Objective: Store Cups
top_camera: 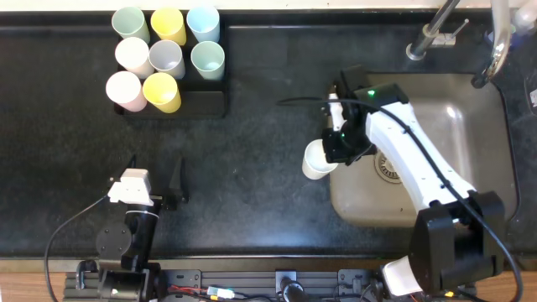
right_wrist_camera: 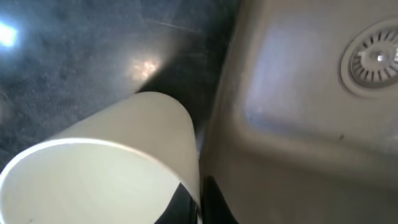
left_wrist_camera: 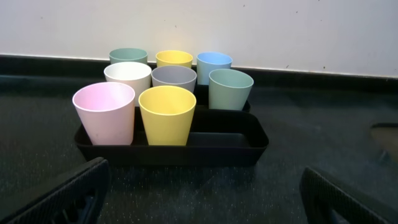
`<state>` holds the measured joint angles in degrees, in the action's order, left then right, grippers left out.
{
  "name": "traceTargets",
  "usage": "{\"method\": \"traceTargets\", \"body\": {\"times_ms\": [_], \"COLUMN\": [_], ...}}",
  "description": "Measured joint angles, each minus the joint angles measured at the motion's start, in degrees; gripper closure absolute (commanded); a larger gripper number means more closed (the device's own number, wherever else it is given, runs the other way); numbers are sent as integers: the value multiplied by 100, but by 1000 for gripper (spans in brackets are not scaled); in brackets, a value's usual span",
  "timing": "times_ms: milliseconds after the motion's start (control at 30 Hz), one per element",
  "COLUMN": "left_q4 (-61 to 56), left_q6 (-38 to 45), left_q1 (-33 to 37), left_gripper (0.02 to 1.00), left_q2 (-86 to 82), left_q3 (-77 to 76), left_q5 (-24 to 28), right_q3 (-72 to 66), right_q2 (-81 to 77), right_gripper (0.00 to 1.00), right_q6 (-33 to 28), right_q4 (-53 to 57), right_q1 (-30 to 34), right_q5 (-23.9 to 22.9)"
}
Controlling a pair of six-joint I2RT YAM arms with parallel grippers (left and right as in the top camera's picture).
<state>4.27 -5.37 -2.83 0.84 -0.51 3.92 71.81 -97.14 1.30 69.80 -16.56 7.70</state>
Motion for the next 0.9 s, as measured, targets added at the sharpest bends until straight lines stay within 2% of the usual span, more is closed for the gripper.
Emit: {"method": "traceTargets", "body": {"times_ms": [333, 467, 700, 900], "left_q4": [2, 2, 2, 2], "left_q6": [0, 0, 2, 0], "left_q1": [0, 0, 0, 0], "left_gripper": [18, 18, 18, 18], "left_q2": [0, 0, 0, 0], "left_q3": [0, 0, 0, 0], "left_q5": [0, 0, 0, 0], "right_q3": [424, 1864, 4695, 5652], "right_q2": [0, 0, -326, -1687], "right_gripper": [958, 961, 956, 958], "right_q6": [35, 225, 658, 988], "right_q4": [7, -48, -310, -170], "right_q1": [-361, -809, -1663, -2190], "right_q5": [184, 146, -280, -577]}}
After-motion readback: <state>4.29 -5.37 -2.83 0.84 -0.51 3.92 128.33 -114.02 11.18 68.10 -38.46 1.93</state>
